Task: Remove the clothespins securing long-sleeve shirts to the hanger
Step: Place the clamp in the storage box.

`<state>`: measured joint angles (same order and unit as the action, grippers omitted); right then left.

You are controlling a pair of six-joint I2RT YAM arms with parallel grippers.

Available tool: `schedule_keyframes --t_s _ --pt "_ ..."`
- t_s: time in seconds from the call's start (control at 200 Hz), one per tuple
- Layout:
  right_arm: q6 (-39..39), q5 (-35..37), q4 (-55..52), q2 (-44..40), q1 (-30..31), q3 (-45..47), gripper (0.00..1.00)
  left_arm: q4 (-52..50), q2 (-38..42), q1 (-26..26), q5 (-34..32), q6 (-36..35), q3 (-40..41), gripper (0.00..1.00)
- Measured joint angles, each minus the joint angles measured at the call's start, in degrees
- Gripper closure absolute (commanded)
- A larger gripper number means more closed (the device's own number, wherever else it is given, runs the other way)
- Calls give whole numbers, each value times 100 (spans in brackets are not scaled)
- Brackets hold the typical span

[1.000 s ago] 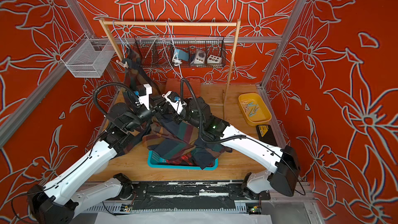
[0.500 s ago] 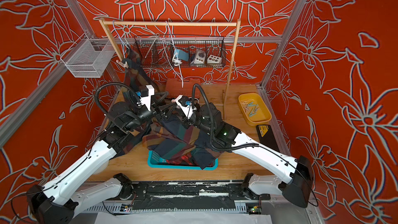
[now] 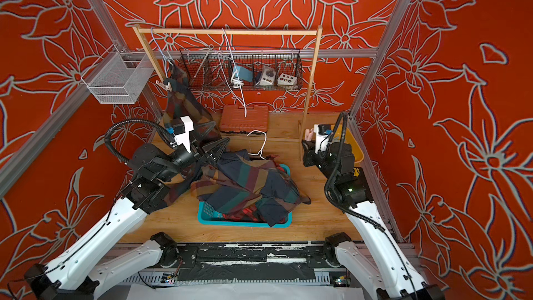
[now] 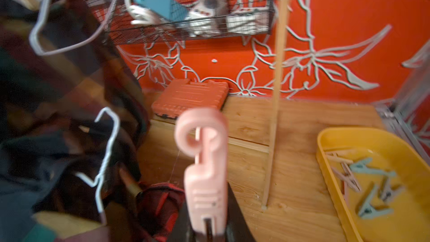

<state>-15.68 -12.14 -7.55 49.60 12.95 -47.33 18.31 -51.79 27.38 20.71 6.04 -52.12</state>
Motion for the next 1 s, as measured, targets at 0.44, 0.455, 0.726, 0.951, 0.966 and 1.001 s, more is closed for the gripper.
schedule_keyframes --t_s 0.44,0.455,0.726,0.951,0.966,1.001 --pt "-1161 -739 859 2942 -2090 -232 94 -52 94 0 -142 -4 55 12" --pt "-1193 -737 901 3104 -2118 -293 90 -57 94 0 -144 -4 55 12" --pt "-1419 -520 1110 4710 -2243 -1211 46 -225 85 0 -164 -22 57 11" --pt "-1480 -575 1338 4002 -2197 -776 50 -275 85 0 -192 -26 59 11" --pt "-1484 -577 1342 3812 -2175 -662 50 -275 85 0 -195 -26 59 11" --pt "-1484 -597 1349 3442 -2116 -450 50 -278 85 0 -201 -26 61 11"
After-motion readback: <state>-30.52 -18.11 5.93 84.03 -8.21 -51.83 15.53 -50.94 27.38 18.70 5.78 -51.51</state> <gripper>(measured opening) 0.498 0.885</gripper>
